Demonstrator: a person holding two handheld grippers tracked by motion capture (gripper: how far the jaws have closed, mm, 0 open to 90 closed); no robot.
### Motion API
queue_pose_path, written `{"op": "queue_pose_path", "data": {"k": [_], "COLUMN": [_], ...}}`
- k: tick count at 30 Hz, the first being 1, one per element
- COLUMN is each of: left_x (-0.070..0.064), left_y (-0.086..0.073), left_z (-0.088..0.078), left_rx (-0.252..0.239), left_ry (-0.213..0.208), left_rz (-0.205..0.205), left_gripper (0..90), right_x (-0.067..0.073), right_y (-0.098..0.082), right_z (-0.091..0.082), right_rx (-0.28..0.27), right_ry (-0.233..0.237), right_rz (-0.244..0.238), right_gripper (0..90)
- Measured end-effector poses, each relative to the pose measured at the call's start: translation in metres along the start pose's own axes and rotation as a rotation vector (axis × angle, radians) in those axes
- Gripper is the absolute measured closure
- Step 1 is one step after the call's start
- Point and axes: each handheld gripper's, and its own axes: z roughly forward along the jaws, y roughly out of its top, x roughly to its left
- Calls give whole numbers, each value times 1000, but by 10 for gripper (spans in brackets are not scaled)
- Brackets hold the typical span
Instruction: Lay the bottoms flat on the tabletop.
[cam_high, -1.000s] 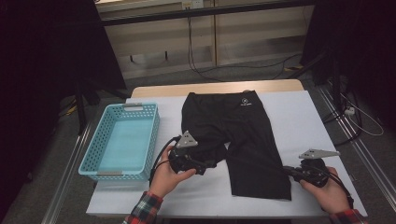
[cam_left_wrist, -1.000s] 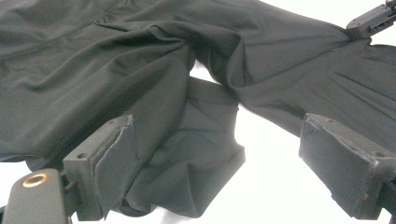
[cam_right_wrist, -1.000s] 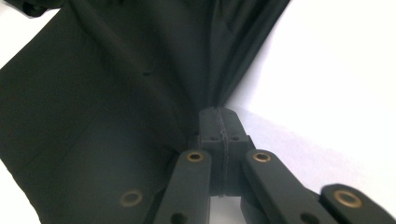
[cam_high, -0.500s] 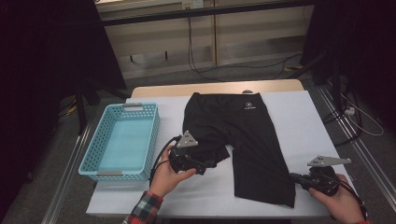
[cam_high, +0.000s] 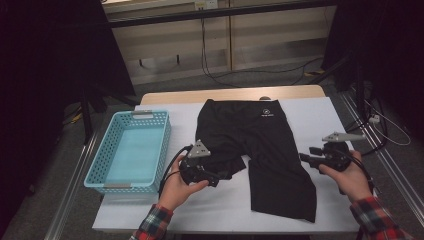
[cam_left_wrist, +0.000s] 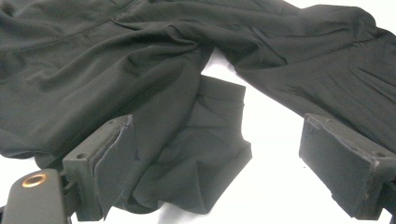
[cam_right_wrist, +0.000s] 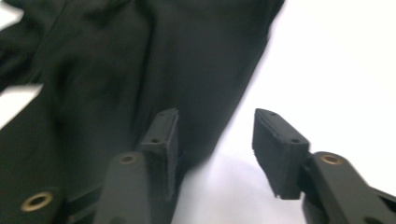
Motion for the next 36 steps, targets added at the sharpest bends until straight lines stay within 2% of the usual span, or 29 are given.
{"op": "queue_pose_path", "data": {"k": [4, 8, 12, 15, 20, 23, 25, 26, 30, 34, 36], "left_x": [1, 1, 1, 1, 1, 3, 3, 4, 4, 4, 3], "left_y": [-2, -4, -6, -7, -8, -8, -8, -8, -8, -6, -6], "left_z": [-1, -3, -2, -2, -2, -3, -3, -3, -2, -1, -1], "left_rx": [6, 11, 14, 23, 19, 17, 17, 16, 14, 14, 14], "left_ry": [7, 11, 8, 10, 13, 14, 17, 18, 20, 18, 17], "left_rz": [-1, -4, -6, -7, -15, -13, -15, -16, -17, -9, -10], "left_gripper": [117, 115, 114, 113, 113, 113, 113, 113, 113, 113, 113], "right_x": [-12, -19, -26, -31, -36, -37, -35, -35, -33, -36, -40], "right_y": [19, 32, 40, 46, 53, 55, 56, 57, 60, 60, 59], "right_z": [24, 47, 66, 77, 94, 102, 107, 109, 115, 115, 113], "right_rx": [16, 27, 47, 61, 70, 75, 83, 78, 71, 72, 67], "right_ry": [-38, -49, -72, -70, -90, -96, -85, -89, -96, -135, -135], "right_rz": [10, -5, 22, 51, 62, 72, 101, 94, 93, 103, 112], "right_gripper": [461, 446, 438, 468, 472, 479, 476, 486, 536, 748, 850]}}
